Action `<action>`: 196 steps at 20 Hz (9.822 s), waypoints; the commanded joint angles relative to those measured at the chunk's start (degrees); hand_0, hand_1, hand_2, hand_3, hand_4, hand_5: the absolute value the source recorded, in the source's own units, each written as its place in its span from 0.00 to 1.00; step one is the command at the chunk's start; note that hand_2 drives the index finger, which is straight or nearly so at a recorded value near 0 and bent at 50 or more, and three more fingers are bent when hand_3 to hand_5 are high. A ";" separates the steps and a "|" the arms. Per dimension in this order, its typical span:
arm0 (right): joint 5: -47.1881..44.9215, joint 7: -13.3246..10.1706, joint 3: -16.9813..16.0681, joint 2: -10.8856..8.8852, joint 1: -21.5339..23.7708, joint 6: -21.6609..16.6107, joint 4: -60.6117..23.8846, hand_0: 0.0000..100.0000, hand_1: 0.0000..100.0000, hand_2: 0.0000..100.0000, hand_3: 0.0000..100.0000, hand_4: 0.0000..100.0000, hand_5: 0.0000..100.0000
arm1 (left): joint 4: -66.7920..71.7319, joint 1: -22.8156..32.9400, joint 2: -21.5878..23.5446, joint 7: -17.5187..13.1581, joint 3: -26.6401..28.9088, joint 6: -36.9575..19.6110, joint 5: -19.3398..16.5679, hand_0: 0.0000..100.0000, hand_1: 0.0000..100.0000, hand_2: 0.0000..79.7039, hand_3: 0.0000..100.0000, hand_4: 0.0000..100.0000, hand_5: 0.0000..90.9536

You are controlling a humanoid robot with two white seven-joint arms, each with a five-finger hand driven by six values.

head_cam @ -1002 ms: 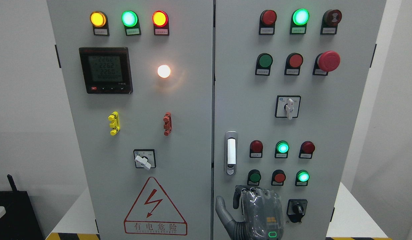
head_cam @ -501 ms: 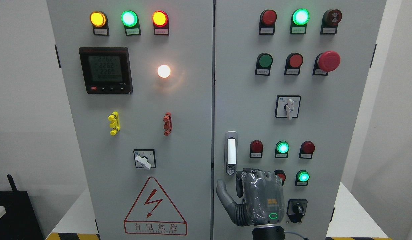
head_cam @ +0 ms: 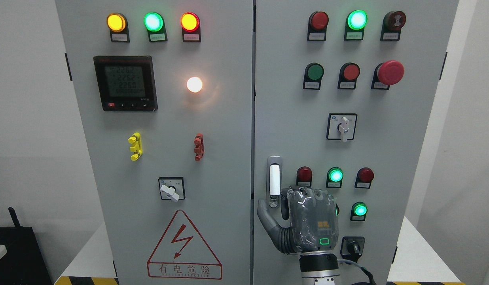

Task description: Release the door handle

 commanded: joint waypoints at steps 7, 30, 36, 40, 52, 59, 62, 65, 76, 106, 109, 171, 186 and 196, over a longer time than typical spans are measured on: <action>0.85 0.04 -0.25 0.00 -1.23 0.28 2.39 0.34 0.43 1.00 1.00 1.00 0.97 | -0.88 0.00 0.00 -0.01 -0.70 -0.02 0.01 0.12 0.39 0.00 0.00 0.00 0.00; 0.67 -0.32 -0.52 0.00 -1.32 0.89 2.31 0.45 0.40 1.00 1.00 1.00 0.97 | -0.88 0.00 0.00 -0.01 -0.70 -0.02 0.01 0.12 0.39 0.00 0.00 0.00 0.00; 0.50 -0.49 -0.95 0.00 -1.23 0.89 2.31 0.47 0.40 1.00 1.00 1.00 0.97 | -0.88 0.00 0.00 -0.01 -0.70 -0.02 0.01 0.12 0.39 0.00 0.00 0.00 0.00; 0.14 -0.49 -0.95 0.00 -1.14 0.89 2.31 0.47 0.39 1.00 1.00 1.00 0.97 | -0.88 0.00 0.00 -0.01 -0.70 -0.02 0.01 0.12 0.39 0.00 0.00 0.00 0.00; 0.14 -0.75 -1.65 0.18 -0.97 0.89 2.22 0.54 0.35 1.00 1.00 1.00 0.97 | -0.88 0.00 0.00 -0.01 -0.70 -0.02 0.01 0.12 0.39 0.00 0.00 0.00 0.00; 0.14 -0.75 -2.53 0.18 -0.88 0.89 2.04 0.55 0.35 1.00 1.00 1.00 0.97 | -0.88 0.00 0.00 -0.01 -0.70 -0.02 0.01 0.12 0.39 0.00 0.00 0.00 0.00; 0.23 -0.75 -2.62 0.18 -0.79 0.89 1.96 0.55 0.35 1.00 1.00 1.00 0.97 | -0.88 0.00 0.00 -0.01 -0.70 -0.02 0.01 0.12 0.39 0.00 0.00 0.00 0.00; 0.23 -0.84 -2.62 0.26 -0.79 0.89 1.87 0.55 0.35 1.00 1.00 1.00 0.97 | -0.88 0.00 0.00 -0.01 -0.70 -0.02 0.01 0.12 0.39 0.00 0.00 0.00 0.00; 0.41 -1.37 -3.24 0.26 -0.62 0.89 1.78 0.55 0.35 1.00 1.00 1.00 0.97 | -0.88 0.00 0.00 -0.01 -0.70 -0.02 0.01 0.12 0.39 0.00 0.00 0.00 0.00; 1.55 -1.37 -5.00 0.00 -0.70 0.89 0.81 0.56 0.35 1.00 1.00 1.00 0.97 | -0.88 0.00 0.00 -0.01 -0.70 -0.02 0.01 0.12 0.39 0.00 0.00 0.00 0.00; 1.55 -1.28 -5.00 0.00 -0.70 0.89 0.81 0.56 0.35 1.00 1.00 1.00 0.97 | -0.88 0.00 0.00 -0.01 -0.70 -0.02 0.01 0.12 0.39 0.00 0.00 0.00 0.00; 1.37 -1.28 -6.40 0.09 -0.35 0.54 0.64 0.57 0.34 1.00 1.00 1.00 0.97 | -0.88 0.00 0.00 -0.01 -0.70 -0.02 0.01 0.12 0.39 0.00 0.00 0.00 0.00; 0.85 -6.81 -10.00 0.00 8.70 -8.41 -12.10 0.60 0.29 0.72 1.00 0.91 0.93 | -0.88 0.00 0.00 -0.01 -0.70 -0.02 0.01 0.12 0.39 0.00 0.00 0.00 0.00; 0.67 -7.08 -12.47 0.18 13.00 -15.62 -14.22 0.59 0.14 0.00 0.11 0.07 0.02 | -0.88 0.00 0.00 -0.01 -0.70 -0.02 0.01 0.12 0.39 0.00 0.00 0.00 0.00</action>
